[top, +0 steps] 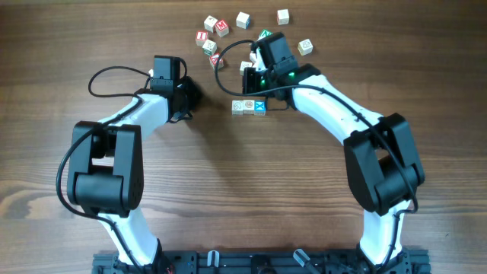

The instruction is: Form a horizontal line

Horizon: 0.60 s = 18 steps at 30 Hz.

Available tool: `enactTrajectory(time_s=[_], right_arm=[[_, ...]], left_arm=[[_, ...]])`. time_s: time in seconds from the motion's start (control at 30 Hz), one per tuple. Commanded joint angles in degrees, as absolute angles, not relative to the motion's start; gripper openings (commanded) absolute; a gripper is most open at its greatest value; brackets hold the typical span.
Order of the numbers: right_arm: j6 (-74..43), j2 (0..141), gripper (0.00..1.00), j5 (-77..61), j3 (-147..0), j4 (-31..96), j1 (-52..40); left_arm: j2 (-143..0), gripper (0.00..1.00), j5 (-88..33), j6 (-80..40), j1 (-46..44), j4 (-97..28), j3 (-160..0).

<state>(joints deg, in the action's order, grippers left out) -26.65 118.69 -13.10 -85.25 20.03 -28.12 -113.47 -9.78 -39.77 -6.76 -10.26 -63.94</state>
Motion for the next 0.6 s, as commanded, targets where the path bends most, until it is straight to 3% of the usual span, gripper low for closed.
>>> enactTrajectory(time_s=[0.0,0.57], right_arm=[[-25.67,121.93,0.05,-10.92,-86.37,19.51,-28.49],[-25.67,124.18,0.04,-11.03,-86.37,20.88,-28.56]], left_arm=[[-116.2,0.04,-6.59,-39.92,-6.0,-12.71,-61.71],[-116.2,0.04,-6.57,-39.92,-6.0,-13.74,-61.71]])
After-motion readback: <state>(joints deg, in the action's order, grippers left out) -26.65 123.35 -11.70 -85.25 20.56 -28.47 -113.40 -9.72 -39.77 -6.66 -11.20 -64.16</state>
